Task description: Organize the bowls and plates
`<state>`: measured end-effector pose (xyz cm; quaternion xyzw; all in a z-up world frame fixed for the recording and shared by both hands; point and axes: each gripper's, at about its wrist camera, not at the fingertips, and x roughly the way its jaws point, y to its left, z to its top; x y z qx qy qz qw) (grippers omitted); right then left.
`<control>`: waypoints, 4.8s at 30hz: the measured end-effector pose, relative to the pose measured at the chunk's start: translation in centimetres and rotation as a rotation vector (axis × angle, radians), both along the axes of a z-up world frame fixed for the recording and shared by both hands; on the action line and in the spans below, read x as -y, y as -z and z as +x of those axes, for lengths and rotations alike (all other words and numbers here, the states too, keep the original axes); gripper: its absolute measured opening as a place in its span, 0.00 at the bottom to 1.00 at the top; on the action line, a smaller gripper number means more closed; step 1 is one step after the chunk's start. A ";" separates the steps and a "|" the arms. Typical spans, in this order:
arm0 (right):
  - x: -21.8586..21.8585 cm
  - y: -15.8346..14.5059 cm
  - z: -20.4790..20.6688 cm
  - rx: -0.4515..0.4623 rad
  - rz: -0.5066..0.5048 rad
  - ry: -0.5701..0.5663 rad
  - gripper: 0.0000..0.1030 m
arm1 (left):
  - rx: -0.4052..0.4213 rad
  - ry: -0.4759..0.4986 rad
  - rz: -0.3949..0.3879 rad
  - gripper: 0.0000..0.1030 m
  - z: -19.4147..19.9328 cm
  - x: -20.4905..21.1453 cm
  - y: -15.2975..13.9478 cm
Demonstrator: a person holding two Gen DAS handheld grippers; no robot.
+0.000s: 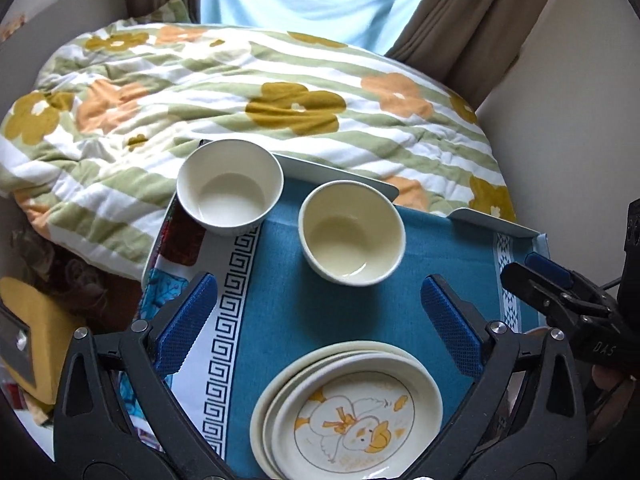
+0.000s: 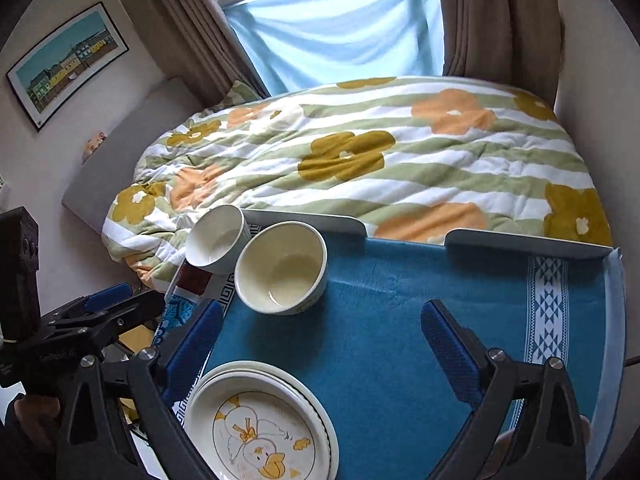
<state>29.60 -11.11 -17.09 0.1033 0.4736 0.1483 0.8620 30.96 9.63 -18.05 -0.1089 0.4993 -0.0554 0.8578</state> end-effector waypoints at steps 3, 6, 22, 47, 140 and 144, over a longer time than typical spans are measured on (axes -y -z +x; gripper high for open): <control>-1.6 2.4 2.6 -0.075 -0.014 0.015 0.70 | -0.056 0.034 -0.015 0.91 3.0 -0.4 2.7; -2.8 4.9 4.6 -0.137 -0.009 0.043 0.65 | -0.121 0.066 -0.027 0.75 5.4 -0.3 5.6; -4.9 10.1 7.9 -0.261 0.023 0.081 0.28 | -0.232 0.141 -0.050 0.19 10.1 0.4 11.6; -3.3 4.1 4.5 -0.119 0.054 0.043 0.15 | -0.083 0.170 0.021 0.14 5.3 3.3 3.9; 22.1 4.1 -18.6 -0.156 0.020 0.254 0.15 | -0.082 0.488 0.246 0.14 -12.6 33.3 3.2; 21.2 1.0 -18.8 -0.074 0.036 0.201 0.15 | 0.010 0.396 0.185 0.14 -13.3 30.3 -1.0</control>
